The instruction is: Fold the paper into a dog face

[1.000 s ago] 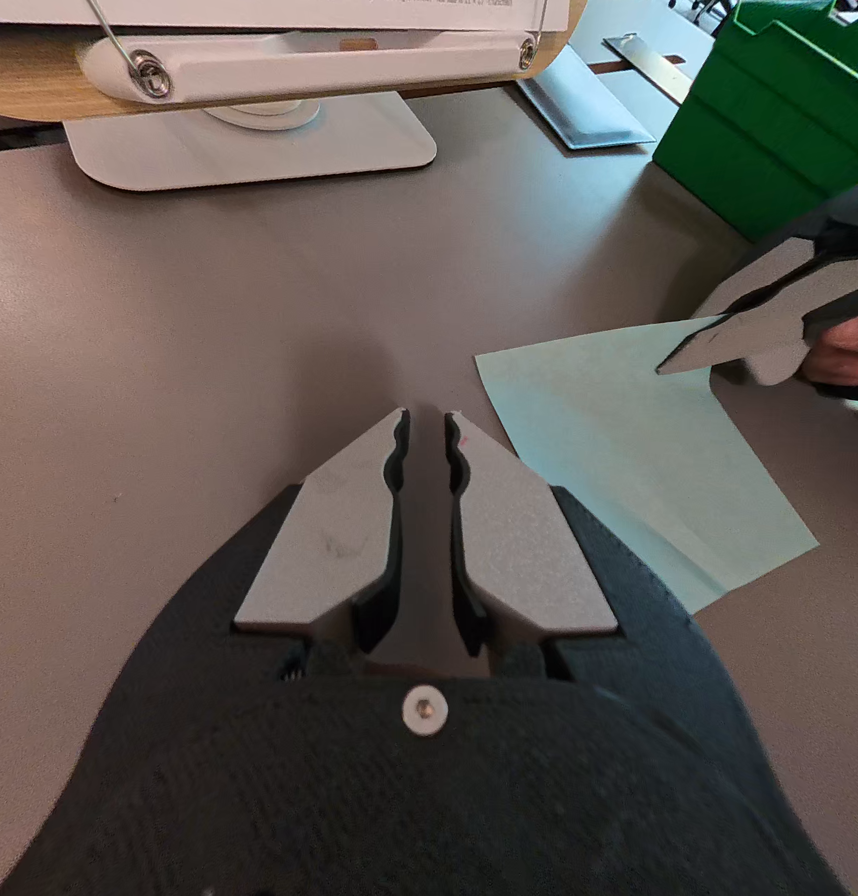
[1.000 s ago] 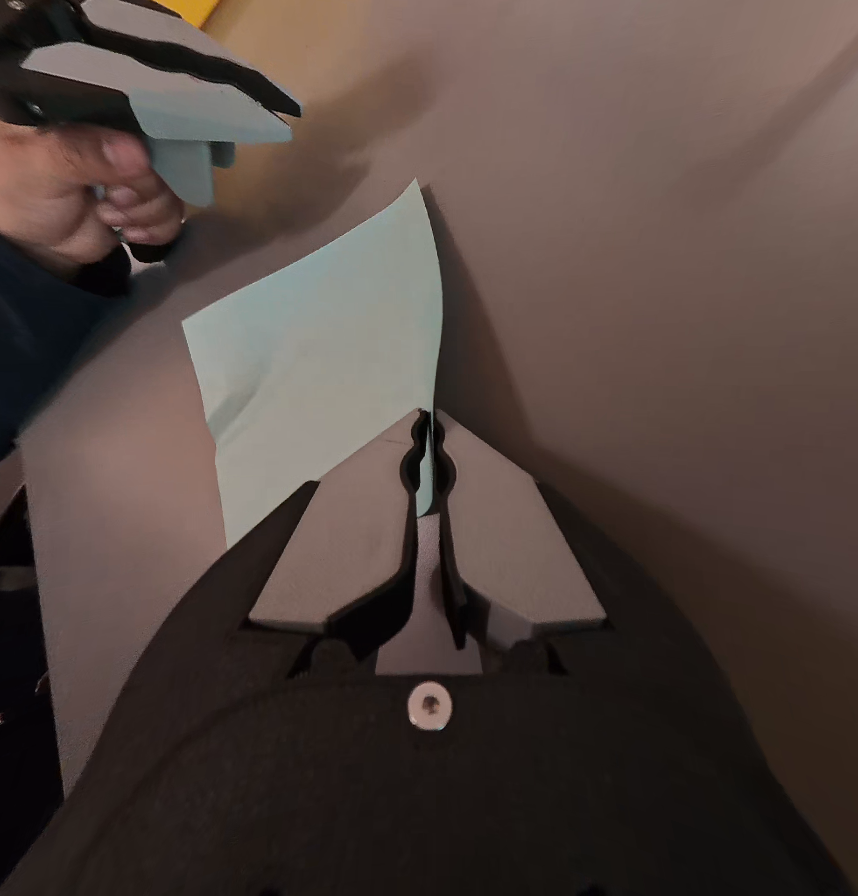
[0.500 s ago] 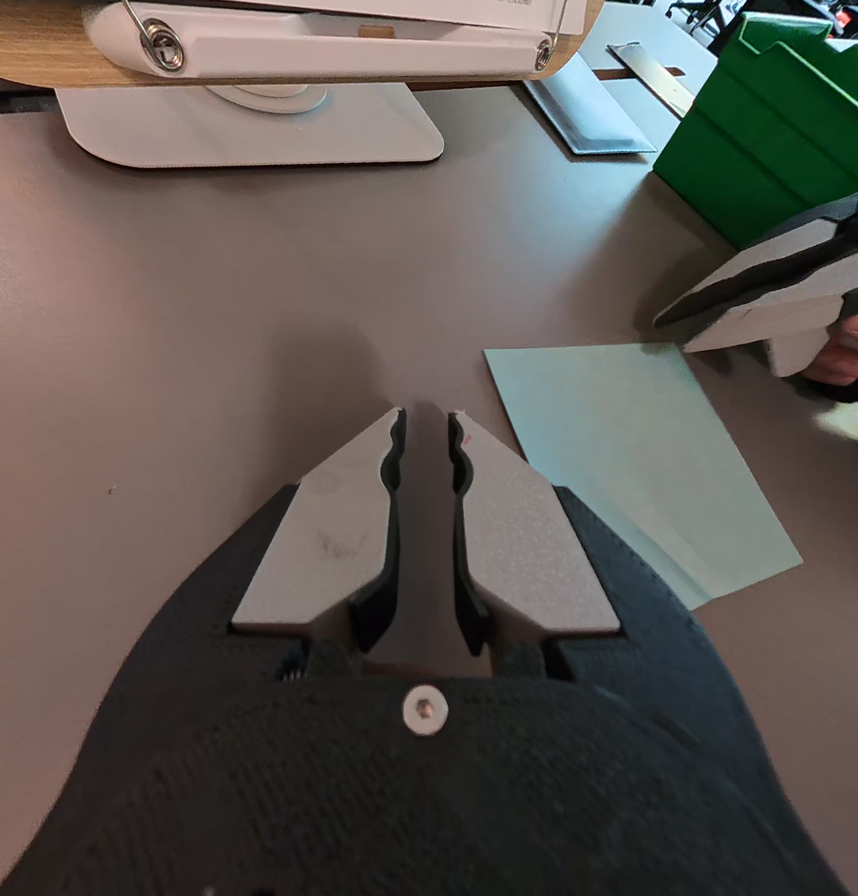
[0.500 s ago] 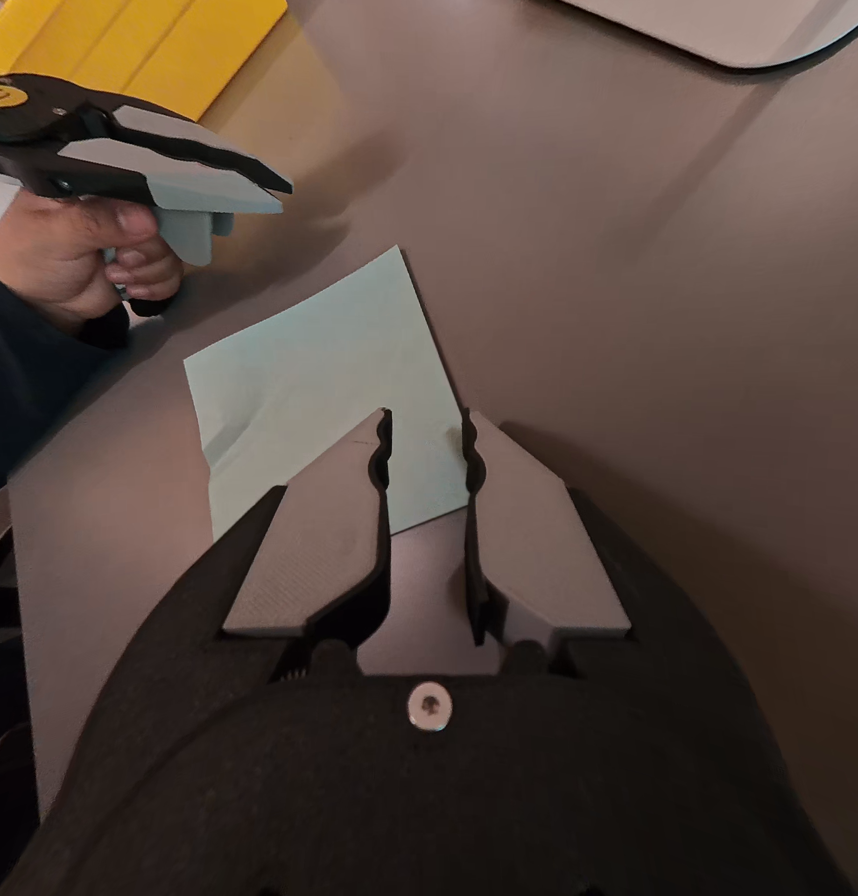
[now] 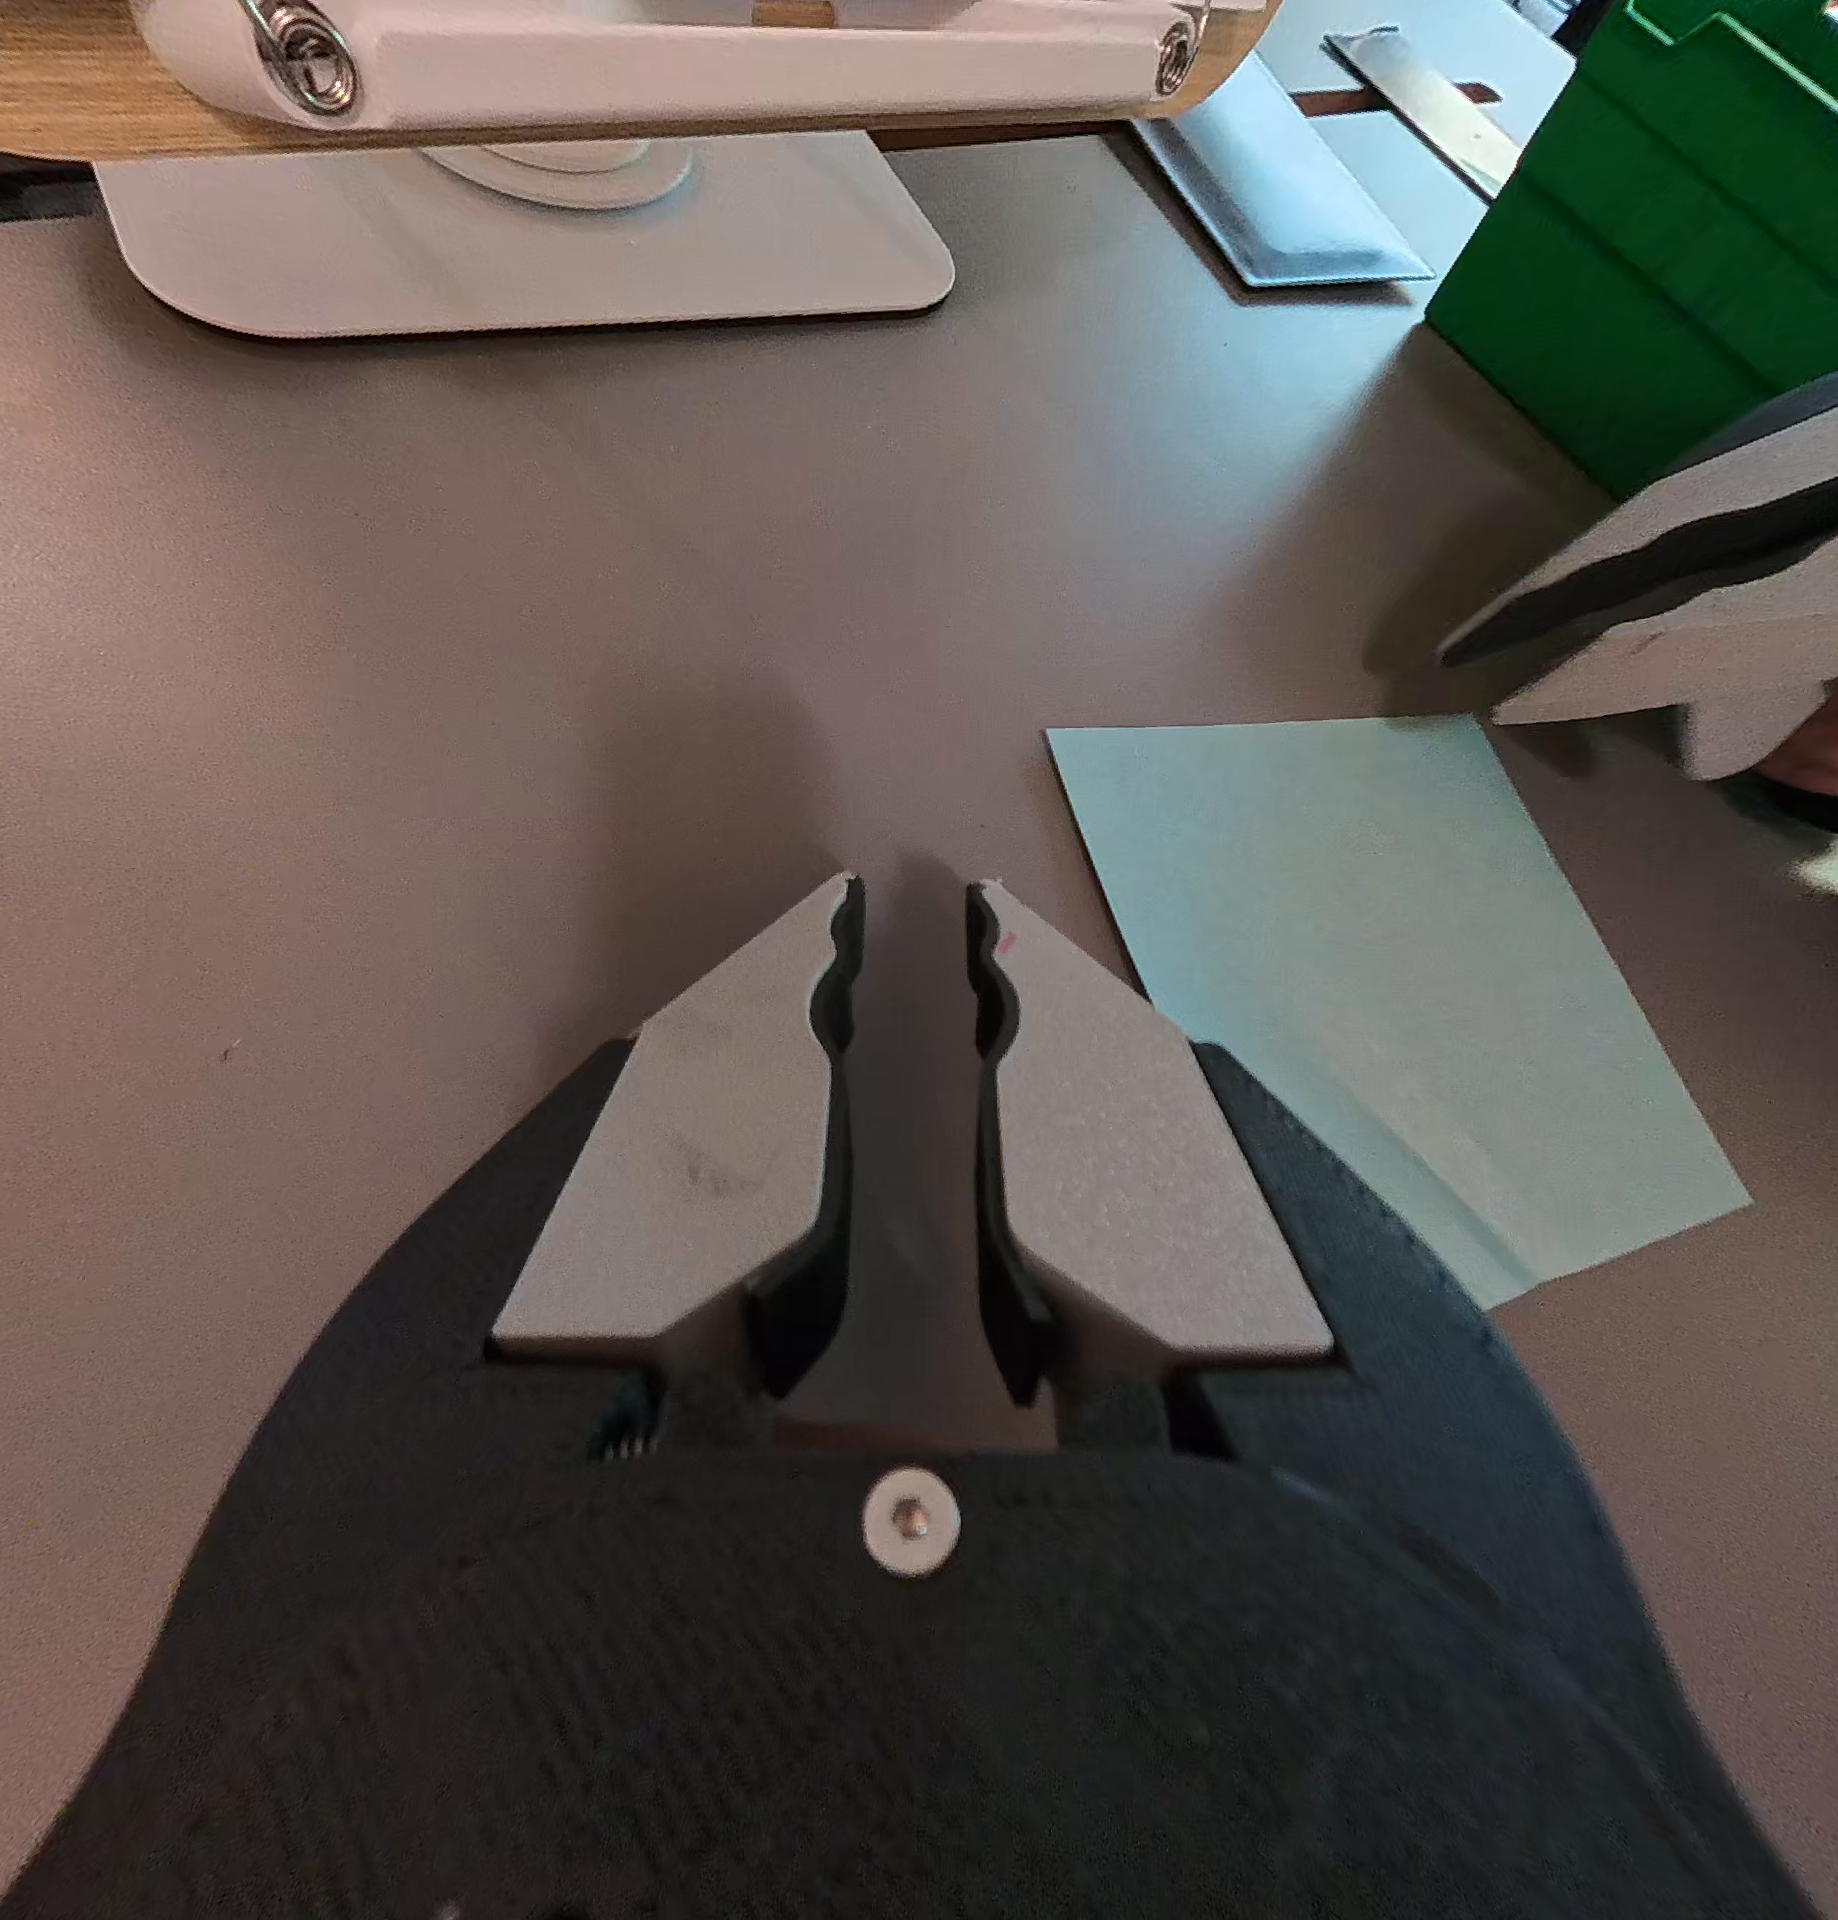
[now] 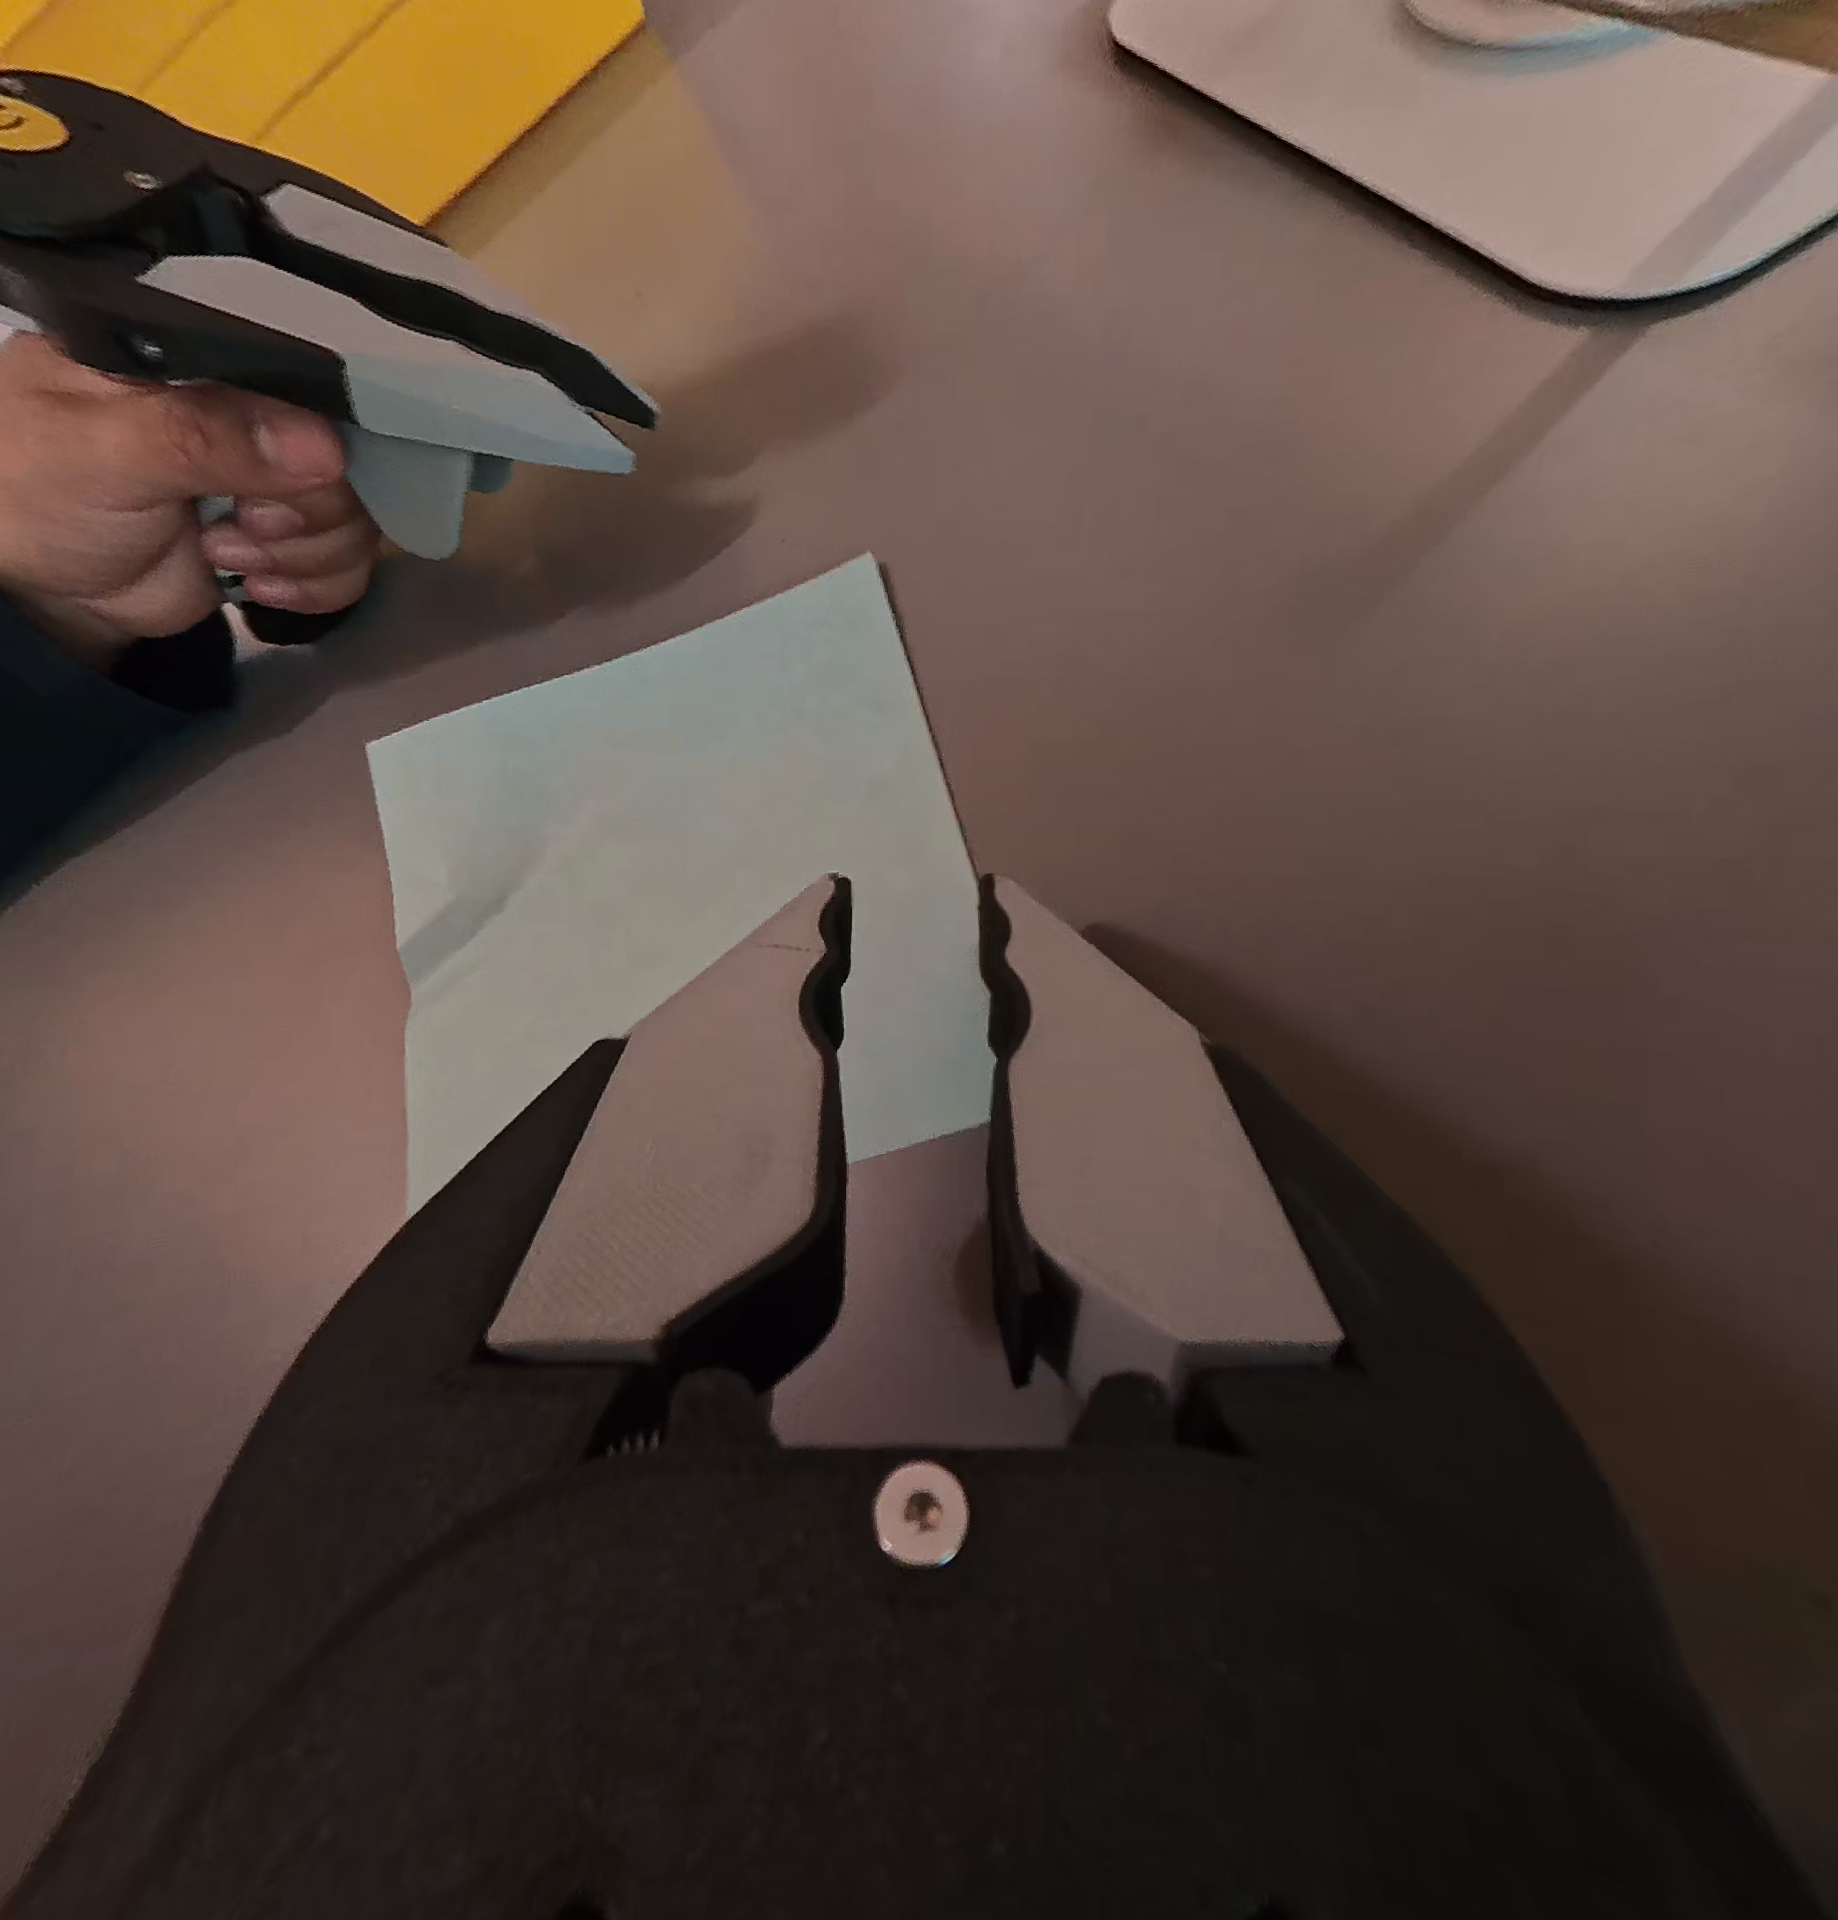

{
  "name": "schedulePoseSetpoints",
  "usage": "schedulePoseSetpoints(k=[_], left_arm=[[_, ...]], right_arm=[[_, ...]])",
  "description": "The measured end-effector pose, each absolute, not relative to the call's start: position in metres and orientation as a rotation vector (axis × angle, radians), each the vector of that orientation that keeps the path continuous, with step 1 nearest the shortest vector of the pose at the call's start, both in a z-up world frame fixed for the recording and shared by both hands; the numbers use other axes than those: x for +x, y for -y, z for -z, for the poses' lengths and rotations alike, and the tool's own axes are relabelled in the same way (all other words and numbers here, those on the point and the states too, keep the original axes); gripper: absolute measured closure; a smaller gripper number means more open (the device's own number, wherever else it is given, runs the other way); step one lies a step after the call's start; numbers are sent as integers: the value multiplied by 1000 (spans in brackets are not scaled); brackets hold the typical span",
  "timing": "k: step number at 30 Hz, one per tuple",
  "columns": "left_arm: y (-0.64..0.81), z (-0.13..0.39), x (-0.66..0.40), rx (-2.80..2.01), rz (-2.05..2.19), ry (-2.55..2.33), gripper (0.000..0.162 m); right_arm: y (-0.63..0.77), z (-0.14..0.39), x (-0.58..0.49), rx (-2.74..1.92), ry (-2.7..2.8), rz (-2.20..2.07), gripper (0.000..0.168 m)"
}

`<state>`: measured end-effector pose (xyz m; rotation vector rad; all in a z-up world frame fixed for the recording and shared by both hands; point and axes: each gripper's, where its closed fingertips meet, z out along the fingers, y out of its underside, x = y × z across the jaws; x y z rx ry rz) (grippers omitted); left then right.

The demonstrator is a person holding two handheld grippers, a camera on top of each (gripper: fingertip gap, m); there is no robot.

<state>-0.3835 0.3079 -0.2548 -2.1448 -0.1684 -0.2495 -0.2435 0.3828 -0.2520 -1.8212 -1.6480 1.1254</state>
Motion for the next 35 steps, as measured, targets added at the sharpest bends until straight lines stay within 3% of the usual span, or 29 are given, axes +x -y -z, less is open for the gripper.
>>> schedulePoseSetpoints(k=[4,11,18,25,35], left_arm=[[-308,255,-382,-2153,215,141,144],[-309,261,-377,-2195,221,113,143],[-309,262,-376,-2198,236,121,142],[-309,256,-381,-2157,249,160,143],[-311,258,-376,-2169,246,130,142]], right_arm=[[-358,246,-243,-1676,1791,-1148,168],[-343,280,-222,-1589,2131,-783,168],[-293,278,-213,-1386,2352,-918,168],[-327,235,-239,-1428,1946,-1064,168],[-388,249,-243,-1679,1660,-969,162]])
